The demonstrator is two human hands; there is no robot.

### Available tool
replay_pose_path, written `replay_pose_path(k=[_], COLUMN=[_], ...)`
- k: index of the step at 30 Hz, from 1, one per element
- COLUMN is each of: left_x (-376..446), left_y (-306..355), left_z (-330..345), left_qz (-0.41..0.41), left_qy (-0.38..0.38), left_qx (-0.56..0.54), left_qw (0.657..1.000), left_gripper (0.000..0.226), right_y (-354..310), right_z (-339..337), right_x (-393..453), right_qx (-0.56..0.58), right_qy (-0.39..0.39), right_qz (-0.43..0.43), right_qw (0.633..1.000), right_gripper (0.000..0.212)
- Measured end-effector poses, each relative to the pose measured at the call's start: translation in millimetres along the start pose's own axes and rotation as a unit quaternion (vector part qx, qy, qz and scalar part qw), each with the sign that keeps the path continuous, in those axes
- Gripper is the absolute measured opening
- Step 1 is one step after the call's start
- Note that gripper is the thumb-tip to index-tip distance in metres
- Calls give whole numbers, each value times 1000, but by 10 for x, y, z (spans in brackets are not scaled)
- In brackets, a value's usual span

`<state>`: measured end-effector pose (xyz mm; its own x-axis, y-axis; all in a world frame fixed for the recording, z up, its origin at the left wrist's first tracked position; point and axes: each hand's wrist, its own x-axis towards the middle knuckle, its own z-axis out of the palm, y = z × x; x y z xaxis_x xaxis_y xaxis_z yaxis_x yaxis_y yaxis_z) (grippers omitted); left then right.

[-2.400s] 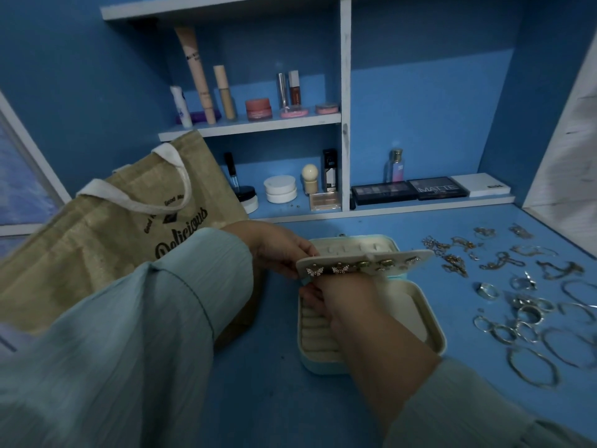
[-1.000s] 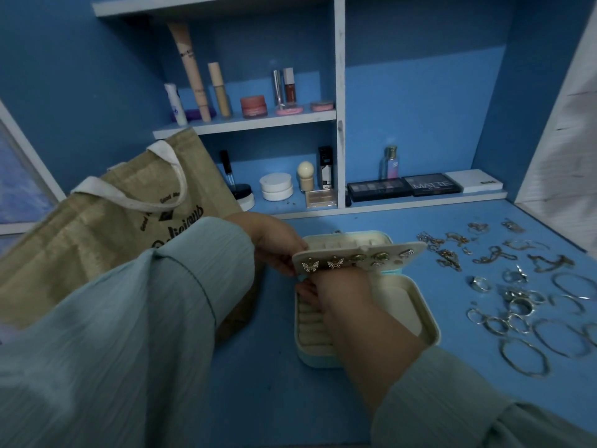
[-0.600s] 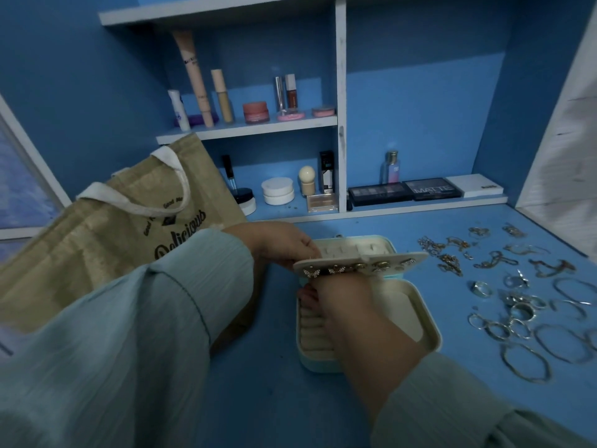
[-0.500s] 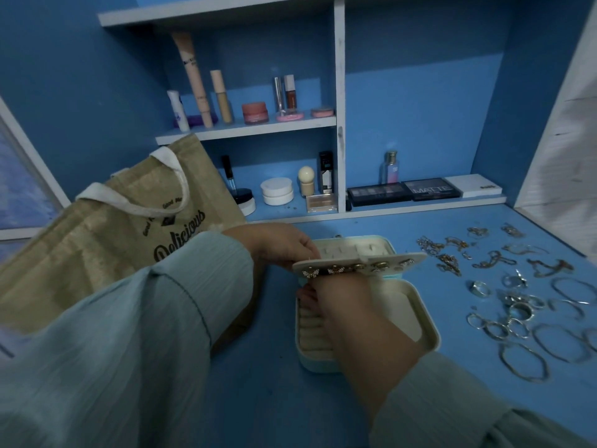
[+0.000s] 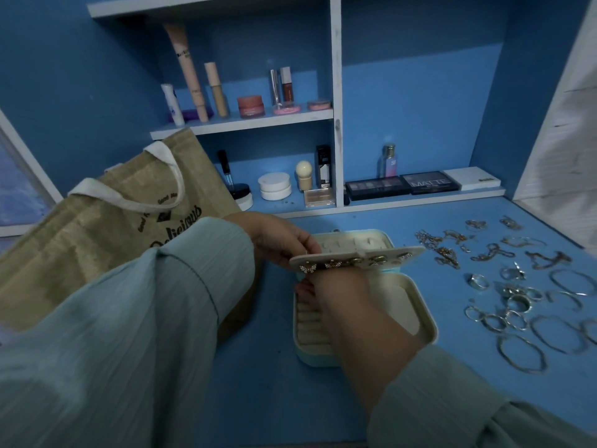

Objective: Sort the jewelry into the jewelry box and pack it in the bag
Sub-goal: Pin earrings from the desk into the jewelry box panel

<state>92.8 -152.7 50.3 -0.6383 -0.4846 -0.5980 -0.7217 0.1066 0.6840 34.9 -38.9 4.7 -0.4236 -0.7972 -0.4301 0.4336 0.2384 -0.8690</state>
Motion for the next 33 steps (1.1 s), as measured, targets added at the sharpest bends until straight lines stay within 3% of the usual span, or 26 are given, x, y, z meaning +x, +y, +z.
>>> replay_pose_path(k=[33], left_x=[46], left_y=[-8], left_z=[39], left_qz=[-13], left_qy=[-4], left_qx=[-12], left_qw=[1000], left_gripper=[28], right_y=[-24], right_z=[9], right_x=[-8], right_qx=[-14], right_qy=[16], right_qz=[18], right_qw=[1000], right_gripper=[29])
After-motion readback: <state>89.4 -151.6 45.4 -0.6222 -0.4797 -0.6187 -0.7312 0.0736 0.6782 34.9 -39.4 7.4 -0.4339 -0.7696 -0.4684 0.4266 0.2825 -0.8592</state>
